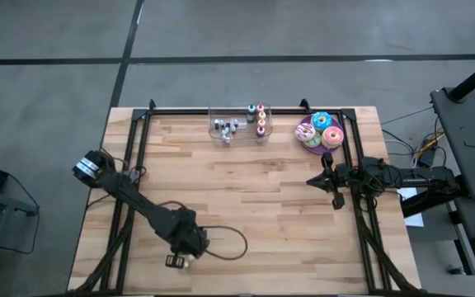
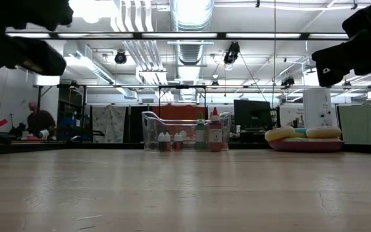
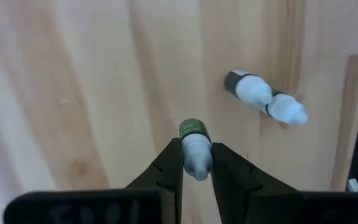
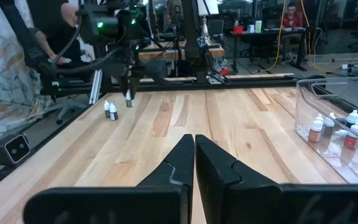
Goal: Pick & Place food coloring
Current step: Put the top small green food coloring bottle into the transparent bin
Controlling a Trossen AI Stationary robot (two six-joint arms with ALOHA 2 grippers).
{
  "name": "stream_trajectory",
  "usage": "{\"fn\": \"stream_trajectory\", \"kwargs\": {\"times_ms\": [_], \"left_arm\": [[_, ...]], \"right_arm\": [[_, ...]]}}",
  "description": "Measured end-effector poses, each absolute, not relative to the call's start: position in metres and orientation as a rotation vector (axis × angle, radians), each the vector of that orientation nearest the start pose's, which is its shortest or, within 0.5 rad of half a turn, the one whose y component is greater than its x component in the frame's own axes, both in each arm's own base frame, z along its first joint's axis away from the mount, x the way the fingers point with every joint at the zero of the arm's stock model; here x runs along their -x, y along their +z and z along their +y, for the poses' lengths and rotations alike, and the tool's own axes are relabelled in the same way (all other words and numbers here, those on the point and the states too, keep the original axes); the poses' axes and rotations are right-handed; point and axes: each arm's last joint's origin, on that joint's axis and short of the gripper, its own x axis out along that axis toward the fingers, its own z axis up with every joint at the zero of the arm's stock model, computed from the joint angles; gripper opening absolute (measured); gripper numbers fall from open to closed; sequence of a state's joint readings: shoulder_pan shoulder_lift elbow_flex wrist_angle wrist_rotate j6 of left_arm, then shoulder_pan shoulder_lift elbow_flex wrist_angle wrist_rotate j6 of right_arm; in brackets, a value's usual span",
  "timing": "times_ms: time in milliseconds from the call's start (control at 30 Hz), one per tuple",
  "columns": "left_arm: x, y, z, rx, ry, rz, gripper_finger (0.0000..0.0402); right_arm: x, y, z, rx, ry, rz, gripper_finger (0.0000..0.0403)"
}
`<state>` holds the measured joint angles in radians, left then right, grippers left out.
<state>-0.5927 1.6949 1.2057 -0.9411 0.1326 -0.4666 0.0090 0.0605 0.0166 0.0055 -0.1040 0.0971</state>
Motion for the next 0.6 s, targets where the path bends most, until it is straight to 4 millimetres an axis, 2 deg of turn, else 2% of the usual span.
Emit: {"fn": "stream_trajectory", "kwargs": {"times_ms": [333, 600], "left_arm": [[-0.26, 0.241, -0.128, 0.083, -0.162, 1.418, 0.004], [-0.268, 0.258, -0.081, 0.094, -0.102, 1.342, 0.004]], "right_arm": [[-0.1, 0.165, 0.004, -0.099, 0.11, 0.044, 0.0009], [-0.1, 0.165, 0.004, -0.099, 0.111, 0.044, 0.0009]]}}
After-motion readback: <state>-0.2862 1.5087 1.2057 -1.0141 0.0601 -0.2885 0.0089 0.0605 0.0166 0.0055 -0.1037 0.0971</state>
